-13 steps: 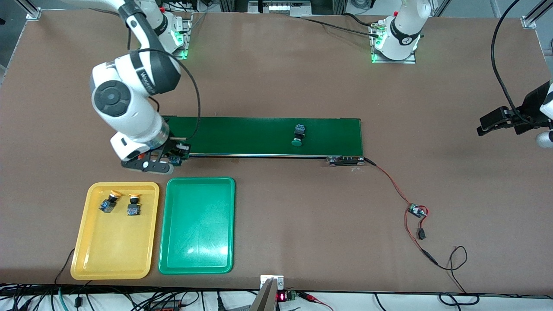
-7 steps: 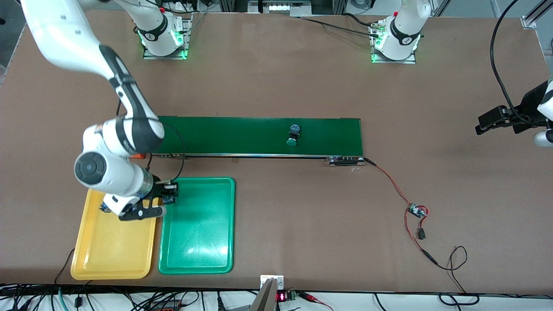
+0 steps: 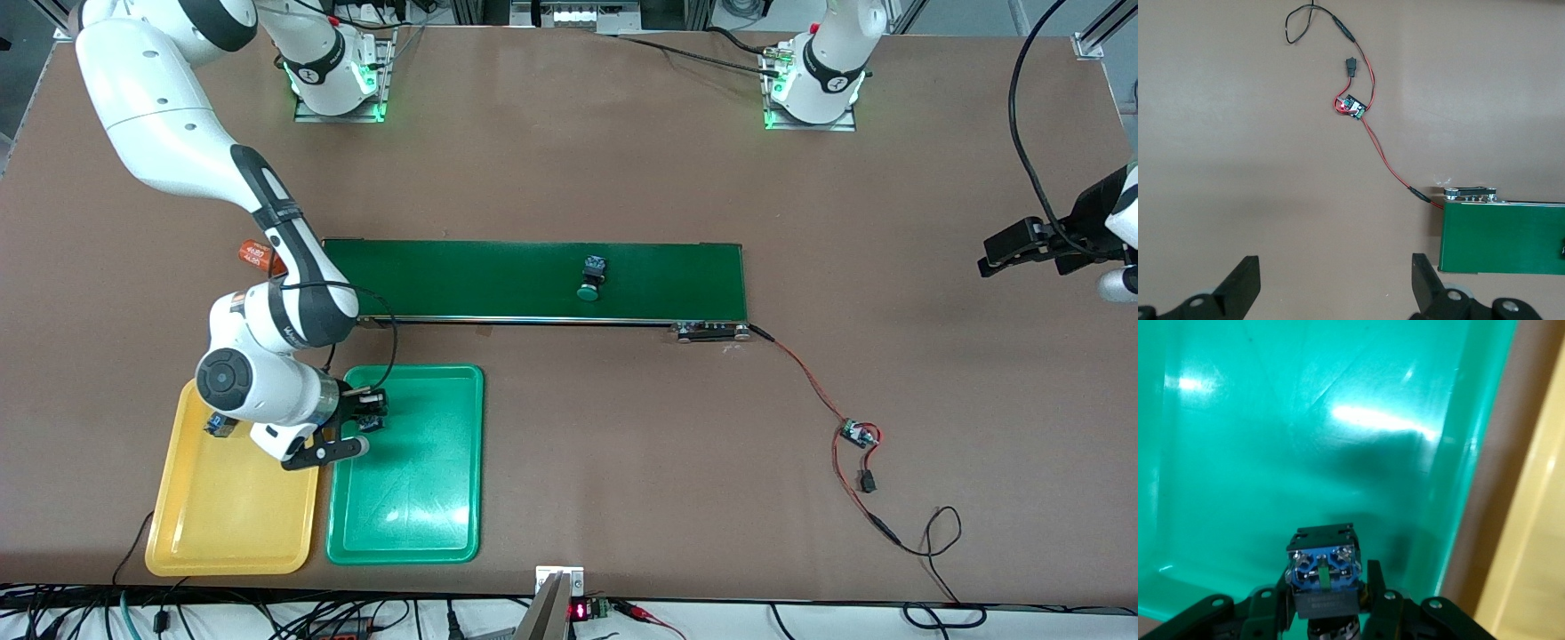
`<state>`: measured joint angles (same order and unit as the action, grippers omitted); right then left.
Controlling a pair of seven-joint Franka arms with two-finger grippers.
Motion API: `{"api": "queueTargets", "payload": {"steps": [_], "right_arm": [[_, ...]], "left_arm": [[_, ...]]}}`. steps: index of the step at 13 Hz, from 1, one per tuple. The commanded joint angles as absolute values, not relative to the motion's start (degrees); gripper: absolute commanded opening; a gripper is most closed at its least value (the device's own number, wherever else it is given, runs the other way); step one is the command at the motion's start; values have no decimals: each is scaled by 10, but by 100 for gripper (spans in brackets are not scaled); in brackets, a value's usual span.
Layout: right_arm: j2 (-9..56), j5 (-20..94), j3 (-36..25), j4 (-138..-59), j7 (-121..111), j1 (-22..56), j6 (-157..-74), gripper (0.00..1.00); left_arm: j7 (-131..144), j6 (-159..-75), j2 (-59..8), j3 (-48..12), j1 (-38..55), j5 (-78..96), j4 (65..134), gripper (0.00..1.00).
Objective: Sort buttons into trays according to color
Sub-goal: 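Place the green-capped button into the green tray and open the right gripper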
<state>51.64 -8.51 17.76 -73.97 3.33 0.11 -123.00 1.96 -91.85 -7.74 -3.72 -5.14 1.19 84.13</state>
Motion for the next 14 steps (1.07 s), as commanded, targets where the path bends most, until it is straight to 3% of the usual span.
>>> {"api": "queueTargets", "payload": {"steps": [1, 3, 4, 8, 14], "right_arm": [[533, -97, 165, -724, 28, 18, -1241, 43], [537, -98, 155, -725, 33, 31, -1250, 87], [536, -97, 154, -725, 33, 29, -1249, 100], [493, -99, 153, -760, 89, 19, -1228, 100], [255, -91, 156, -1002, 213, 16, -1223, 100]], "left_arm": [[11, -916, -72, -35, -54, 14, 844, 100], [11, -916, -72, -34, -55, 14, 844, 100], [11, -915, -71, -34, -55, 14, 844, 100], [11, -916, -72, -35, -54, 13, 843, 100], [11, -917, -72, -35, -54, 12, 843, 100]]}}
